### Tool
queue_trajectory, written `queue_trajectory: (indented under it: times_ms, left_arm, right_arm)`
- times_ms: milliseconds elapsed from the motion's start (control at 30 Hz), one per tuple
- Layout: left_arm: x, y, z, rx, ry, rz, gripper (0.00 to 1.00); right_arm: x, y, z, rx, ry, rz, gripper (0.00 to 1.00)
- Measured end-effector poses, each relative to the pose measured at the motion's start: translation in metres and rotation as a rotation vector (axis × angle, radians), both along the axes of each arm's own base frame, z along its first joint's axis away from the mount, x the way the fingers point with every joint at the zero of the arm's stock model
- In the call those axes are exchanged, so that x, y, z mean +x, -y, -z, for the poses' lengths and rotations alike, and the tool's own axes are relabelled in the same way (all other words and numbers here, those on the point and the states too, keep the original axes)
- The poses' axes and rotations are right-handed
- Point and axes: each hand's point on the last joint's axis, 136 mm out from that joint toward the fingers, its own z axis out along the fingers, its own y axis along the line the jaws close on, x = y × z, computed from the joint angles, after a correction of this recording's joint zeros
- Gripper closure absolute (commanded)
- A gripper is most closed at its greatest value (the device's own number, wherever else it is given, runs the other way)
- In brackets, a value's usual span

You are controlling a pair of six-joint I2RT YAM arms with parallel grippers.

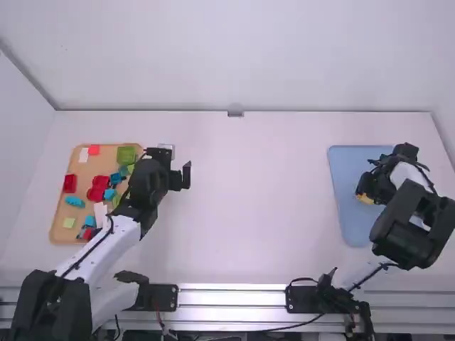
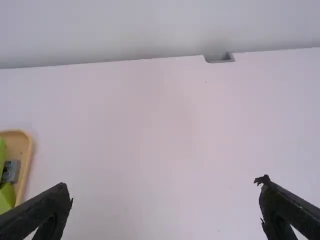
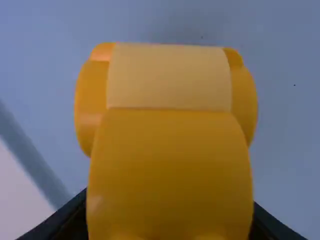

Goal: Assemble lego blocks to make yellow taxi

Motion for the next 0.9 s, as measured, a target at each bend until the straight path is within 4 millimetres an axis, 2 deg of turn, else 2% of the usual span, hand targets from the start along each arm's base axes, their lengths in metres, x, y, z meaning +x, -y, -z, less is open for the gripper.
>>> queue_trajectory:
  times_ms: [33,67,233,300,400,467,500,533,600,633,667,700,733,800,900]
  left_arm:
    - [0.000,0.000,0.000,0.000,0.000,0.000,0.01]
    - [0.000,0.000,0.000,0.000,0.000,0.000,0.01]
    - [0.001,0.000,-0.002,-0.001,0.009,0.000,0.01]
    - [0.003,0.000,-0.007,-0.005,0.032,0.000,0.01]
    - [0.006,0.001,-0.014,0.007,0.063,0.008,0.01]
    - [0.008,0.001,-0.019,0.016,0.085,0.014,0.01]
    - [0.008,0.002,-0.020,0.016,0.088,0.014,0.01]
    - [0.007,0.003,-0.022,0.017,0.095,0.018,0.01]
    - [0.003,0.005,-0.039,0.014,0.139,0.028,0.01]
    - [0.002,0.005,-0.043,0.012,0.150,0.029,0.01]
    - [-0.002,0.008,-0.055,0.008,0.186,0.037,0.01]
    - [-0.005,0.009,-0.068,0.001,0.223,0.042,0.01]
    - [-0.005,0.009,-0.068,0.001,0.223,0.042,0.01]
    - [-0.019,0.009,-0.103,-0.020,0.324,0.048,0.01]
    - [-0.033,0.006,-0.129,-0.033,0.396,0.046,0.01]
  right_arm:
    - [0.000,0.000,0.000,-0.001,0.000,0.003,0.15]
    - [-0.001,0.001,0.000,-0.006,-0.005,0.009,0.03]
    - [-0.008,0.002,0.001,-0.035,-0.048,0.031,0.01]
    - [-0.006,0.000,-0.005,-0.060,-0.047,0.025,0.02]
    - [-0.003,-0.007,-0.025,-0.100,-0.018,0.012,0.02]
    - [0.005,-0.016,-0.062,-0.156,0.065,-0.014,0.02]
    - [0.007,-0.018,-0.068,-0.164,0.080,-0.018,0.02]
    - [0.011,-0.025,-0.088,-0.188,0.134,-0.036,0.02]
    - [0.020,-0.051,-0.134,-0.237,0.264,-0.104,0.02]
    - [0.021,-0.054,-0.138,-0.242,0.277,-0.114,0.02]
    - [0.023,-0.074,-0.160,-0.260,0.342,-0.173,0.02]
    - [0.024,-0.088,-0.174,-0.267,0.385,-0.215,0.02]
    - [0.024,-0.088,-0.174,-0.267,0.385,-0.215,0.02]
    - [0.025,-0.137,-0.203,-0.274,0.486,-0.367,0.02]
    - [0.021,-0.183,-0.221,-0.270,0.556,-0.530,0.02]
